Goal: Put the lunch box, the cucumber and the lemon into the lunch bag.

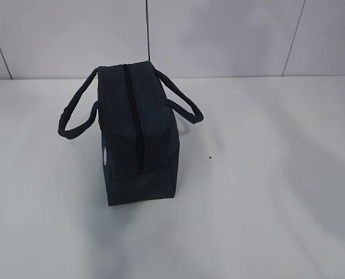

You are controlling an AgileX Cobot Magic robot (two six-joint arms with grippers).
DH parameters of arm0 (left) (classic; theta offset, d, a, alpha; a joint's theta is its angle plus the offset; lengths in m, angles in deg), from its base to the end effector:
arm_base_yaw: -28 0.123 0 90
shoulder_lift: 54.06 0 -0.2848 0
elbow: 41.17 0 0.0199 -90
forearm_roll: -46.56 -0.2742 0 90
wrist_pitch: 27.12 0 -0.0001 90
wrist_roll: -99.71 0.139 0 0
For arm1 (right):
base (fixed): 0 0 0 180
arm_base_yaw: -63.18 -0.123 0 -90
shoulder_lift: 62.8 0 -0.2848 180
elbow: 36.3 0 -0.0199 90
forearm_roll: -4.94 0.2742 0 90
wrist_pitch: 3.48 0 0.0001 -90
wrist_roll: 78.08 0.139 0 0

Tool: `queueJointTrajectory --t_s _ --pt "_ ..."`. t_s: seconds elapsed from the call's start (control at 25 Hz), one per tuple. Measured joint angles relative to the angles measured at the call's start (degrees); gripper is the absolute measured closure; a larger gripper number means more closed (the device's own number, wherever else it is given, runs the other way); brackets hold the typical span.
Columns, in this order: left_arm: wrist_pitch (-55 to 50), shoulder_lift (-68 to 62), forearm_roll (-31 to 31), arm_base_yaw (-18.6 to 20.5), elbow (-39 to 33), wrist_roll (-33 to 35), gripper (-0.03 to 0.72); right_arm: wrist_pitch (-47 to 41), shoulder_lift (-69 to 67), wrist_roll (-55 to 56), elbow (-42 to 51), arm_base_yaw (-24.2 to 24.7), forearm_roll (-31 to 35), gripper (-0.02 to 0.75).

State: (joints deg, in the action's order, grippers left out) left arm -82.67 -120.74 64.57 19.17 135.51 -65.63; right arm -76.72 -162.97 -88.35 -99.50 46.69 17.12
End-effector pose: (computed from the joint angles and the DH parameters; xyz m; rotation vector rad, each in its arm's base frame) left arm 0.2408 -0.0733 0.4214 0.3928 2.1272 -0.3253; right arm 0.3059 0.1198 0.5881 -0.5200 1.8502 0.3097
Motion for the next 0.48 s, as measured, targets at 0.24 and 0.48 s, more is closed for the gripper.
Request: queueJointTrajectory --t_s 0.24,0.48 --pt "-0.9 13.5 0.1 0.0 -9.0 -0.1 0.324 0.0 9.4 1.5 4.5 -0.4 0.0 0.458" --pt "-4.1 19.5 1.0 -1.2 -9.7 -0.5 0.325 0.0 25.3 1.8 23.8 -0.4 -2.6 0.46"
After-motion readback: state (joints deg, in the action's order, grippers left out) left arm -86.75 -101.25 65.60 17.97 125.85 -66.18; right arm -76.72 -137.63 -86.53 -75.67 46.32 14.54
